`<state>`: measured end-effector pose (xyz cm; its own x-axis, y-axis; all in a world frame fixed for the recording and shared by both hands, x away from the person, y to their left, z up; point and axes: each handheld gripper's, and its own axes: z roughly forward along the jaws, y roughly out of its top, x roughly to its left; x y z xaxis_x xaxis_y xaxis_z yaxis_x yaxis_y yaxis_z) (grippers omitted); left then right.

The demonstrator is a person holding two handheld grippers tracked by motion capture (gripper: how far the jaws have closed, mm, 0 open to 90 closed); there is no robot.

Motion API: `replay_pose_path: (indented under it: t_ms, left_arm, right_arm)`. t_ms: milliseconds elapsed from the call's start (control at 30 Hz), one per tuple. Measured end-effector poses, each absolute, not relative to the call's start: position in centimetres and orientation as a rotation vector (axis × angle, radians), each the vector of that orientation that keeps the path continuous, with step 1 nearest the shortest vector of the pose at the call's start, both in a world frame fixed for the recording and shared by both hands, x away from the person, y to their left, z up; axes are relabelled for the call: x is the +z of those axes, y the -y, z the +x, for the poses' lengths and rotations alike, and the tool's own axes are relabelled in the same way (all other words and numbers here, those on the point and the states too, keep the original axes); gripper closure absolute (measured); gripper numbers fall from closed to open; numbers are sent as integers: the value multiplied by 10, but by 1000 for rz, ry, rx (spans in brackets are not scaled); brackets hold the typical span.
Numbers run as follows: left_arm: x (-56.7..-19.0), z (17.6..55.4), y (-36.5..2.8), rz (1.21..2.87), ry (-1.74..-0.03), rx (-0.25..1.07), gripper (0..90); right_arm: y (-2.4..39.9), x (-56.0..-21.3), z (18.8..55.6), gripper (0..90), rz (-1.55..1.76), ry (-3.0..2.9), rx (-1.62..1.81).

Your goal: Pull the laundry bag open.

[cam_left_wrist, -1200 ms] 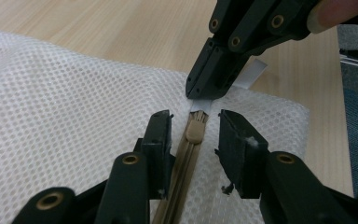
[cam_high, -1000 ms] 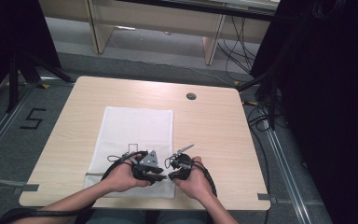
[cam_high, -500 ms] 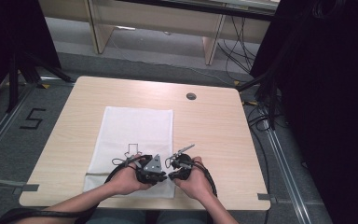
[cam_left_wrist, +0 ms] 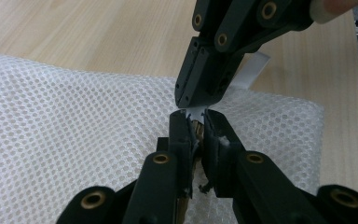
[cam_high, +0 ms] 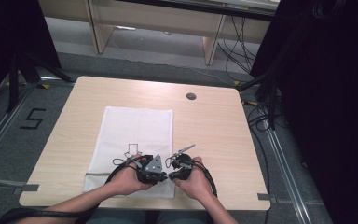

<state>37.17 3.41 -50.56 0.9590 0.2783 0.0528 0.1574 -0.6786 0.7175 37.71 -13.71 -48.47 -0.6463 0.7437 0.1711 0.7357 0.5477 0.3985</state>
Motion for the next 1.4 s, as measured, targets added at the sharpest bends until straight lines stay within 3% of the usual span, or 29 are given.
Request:
replay_pose_path:
  t_ms: [667,1400]
  left_arm:
    - [-503,374,-39,2310,-341,143,819]
    - [-501,374,-45,2305,-330,148,819]
  right_arm:
    - [134,-485,377,900,1181,-2766,677]
    - [137,-486,378,900,1254,-2761,704]
